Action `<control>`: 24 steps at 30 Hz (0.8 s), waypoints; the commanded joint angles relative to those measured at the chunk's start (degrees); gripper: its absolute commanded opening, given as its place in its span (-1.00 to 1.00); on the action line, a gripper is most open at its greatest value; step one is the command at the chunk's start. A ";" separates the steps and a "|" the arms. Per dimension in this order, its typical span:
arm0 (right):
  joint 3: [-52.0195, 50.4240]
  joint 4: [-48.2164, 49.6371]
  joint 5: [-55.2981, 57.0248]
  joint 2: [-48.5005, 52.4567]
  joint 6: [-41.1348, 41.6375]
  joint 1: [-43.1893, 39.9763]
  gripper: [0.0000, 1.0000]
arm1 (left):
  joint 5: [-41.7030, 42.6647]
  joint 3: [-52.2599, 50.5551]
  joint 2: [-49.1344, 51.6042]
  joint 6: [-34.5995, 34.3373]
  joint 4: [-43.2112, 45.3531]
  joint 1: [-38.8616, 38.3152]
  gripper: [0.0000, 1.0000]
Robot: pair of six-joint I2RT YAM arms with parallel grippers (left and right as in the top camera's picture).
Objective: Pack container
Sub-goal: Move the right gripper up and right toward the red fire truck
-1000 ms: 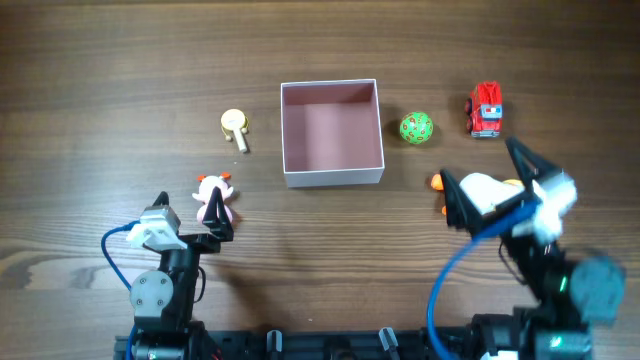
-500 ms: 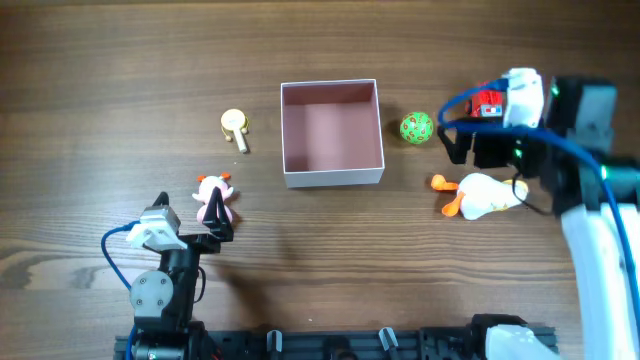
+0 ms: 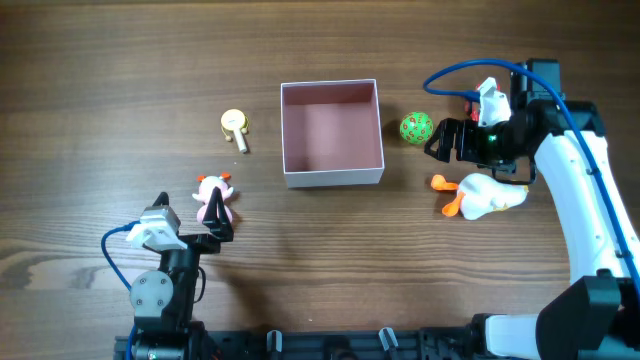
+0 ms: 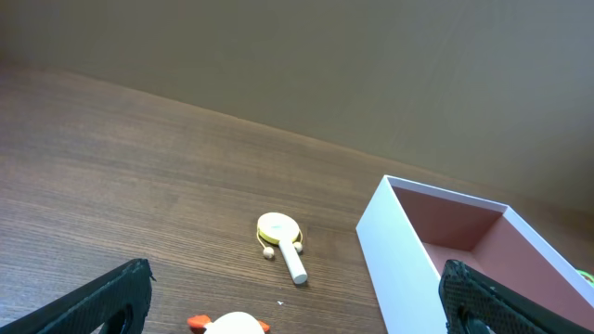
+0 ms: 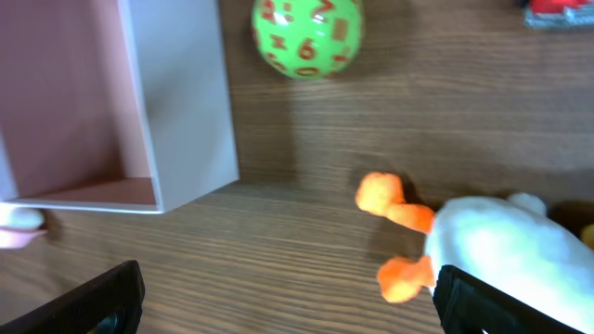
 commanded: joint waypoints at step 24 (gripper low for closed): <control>41.55 -24.02 20.92 30.97 -14.95 -0.83 0.99 | -0.15 -0.26 -0.37 -0.26 -0.04 0.33 1.00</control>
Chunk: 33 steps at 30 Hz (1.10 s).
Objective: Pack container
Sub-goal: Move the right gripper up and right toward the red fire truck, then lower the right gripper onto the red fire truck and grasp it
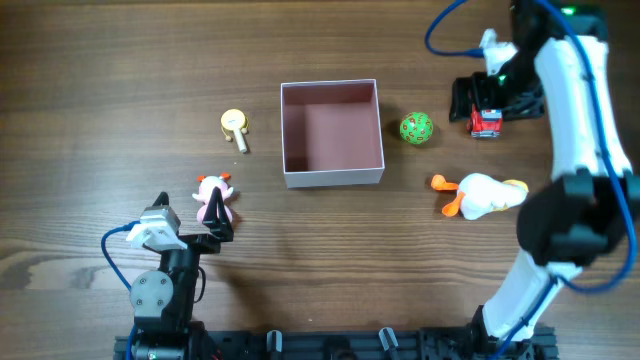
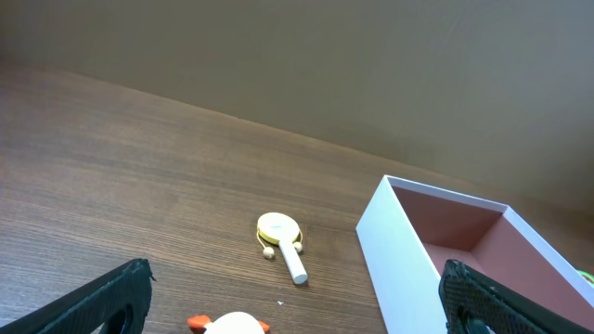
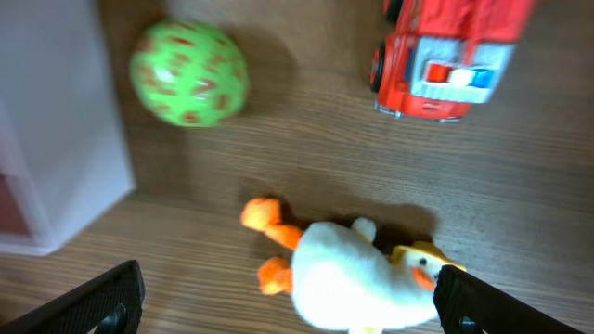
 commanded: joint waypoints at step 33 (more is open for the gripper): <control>1.27 17.55 -1.29 8.83 -9.68 -6.40 0.99 | -0.15 -0.26 -0.37 -0.26 -0.04 0.33 1.00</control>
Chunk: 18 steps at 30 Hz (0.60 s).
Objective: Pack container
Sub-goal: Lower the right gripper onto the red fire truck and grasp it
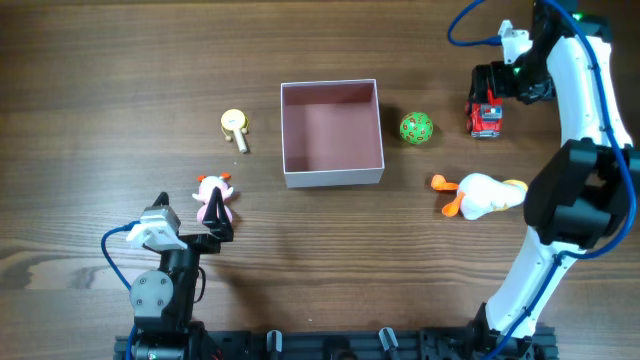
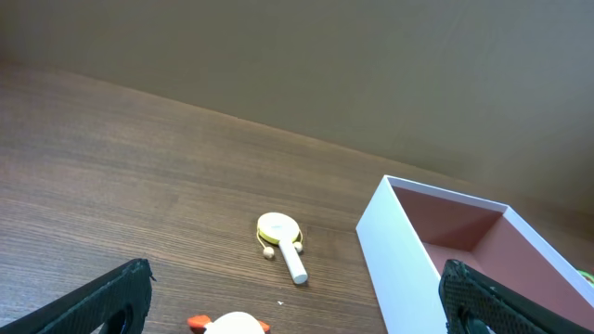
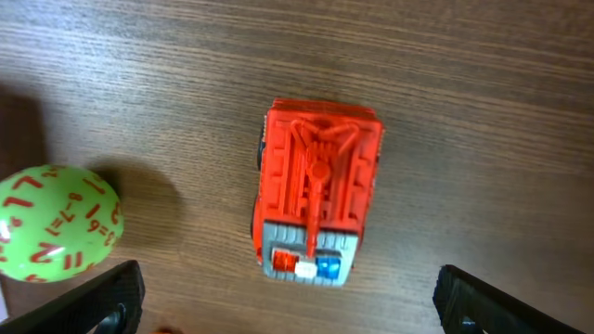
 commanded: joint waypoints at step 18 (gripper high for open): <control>1.01 1.60 -0.87 7.82 0.09 0.13 0.99 | -0.17 -0.26 -0.37 -0.26 -0.04 0.33 1.00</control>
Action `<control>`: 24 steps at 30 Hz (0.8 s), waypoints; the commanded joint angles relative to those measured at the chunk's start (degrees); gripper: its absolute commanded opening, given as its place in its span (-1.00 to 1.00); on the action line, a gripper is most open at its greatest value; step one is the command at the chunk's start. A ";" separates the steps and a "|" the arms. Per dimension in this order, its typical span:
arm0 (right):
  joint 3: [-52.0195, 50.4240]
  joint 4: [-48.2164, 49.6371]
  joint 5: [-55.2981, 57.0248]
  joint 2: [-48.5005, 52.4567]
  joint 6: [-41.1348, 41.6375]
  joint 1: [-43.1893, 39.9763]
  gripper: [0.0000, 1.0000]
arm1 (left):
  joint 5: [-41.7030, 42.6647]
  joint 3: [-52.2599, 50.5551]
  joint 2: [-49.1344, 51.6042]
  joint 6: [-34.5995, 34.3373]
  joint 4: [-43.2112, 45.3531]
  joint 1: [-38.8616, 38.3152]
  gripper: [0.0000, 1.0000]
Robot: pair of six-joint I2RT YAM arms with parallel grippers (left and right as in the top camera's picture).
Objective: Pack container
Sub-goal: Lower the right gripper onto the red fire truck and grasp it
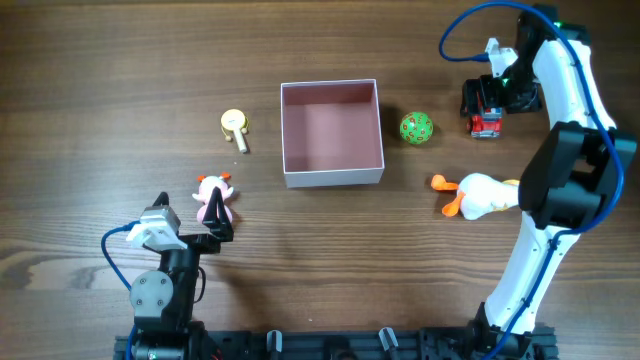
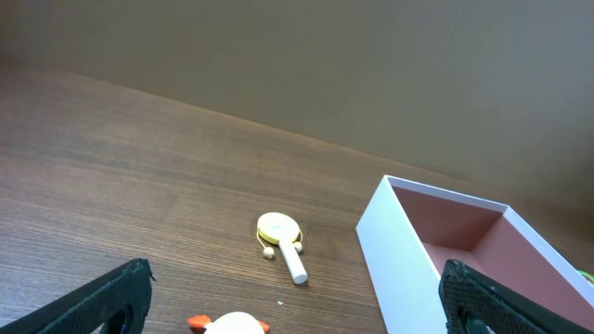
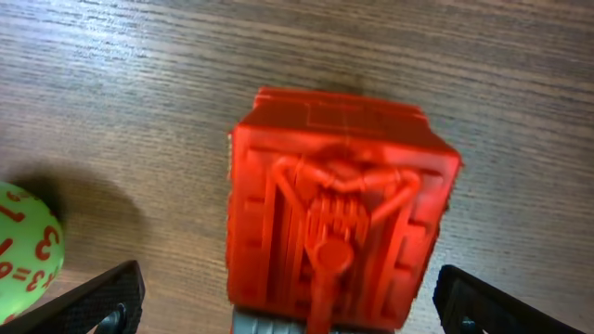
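Note:
The white box with a pink inside [image 1: 332,178] stands mid-table, and its near corner [image 2: 399,250] shows in the left wrist view. A red fire truck [image 1: 487,123] sits at the far right and fills the right wrist view [image 3: 339,218]. My right gripper [image 1: 488,104] hangs low over it, open, with one finger on each side of the truck [image 3: 290,311]. Next to the box lies a green ball [image 1: 416,127] [image 3: 23,246]. My left gripper [image 1: 192,226] rests open at the near left [image 2: 295,311], just behind a pink and white plush [image 1: 213,198].
A white duck plush with orange feet [image 1: 480,195] lies near the right arm's base side. A small yellow paddle toy [image 1: 235,127] [image 2: 281,237] lies left of the box. The right arm's blue cable loops over the far right corner.
My right gripper has come down closer to the fire truck, which now looks much larger in the wrist view. The left arm and all the toys are where they were.
My right gripper was first open over the spot between the green ball and the duck. Then it was higher, with the truck, ball and duck all in view. Then it stood right above the truck, and now it is low over it. The left arm stayed still throughout.

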 commanded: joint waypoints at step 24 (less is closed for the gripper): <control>1.05 4.85 0.44 1.07 3.32 0.15 -0.19 | -0.15 -0.26 -0.37 -0.26 -0.02 0.33 1.00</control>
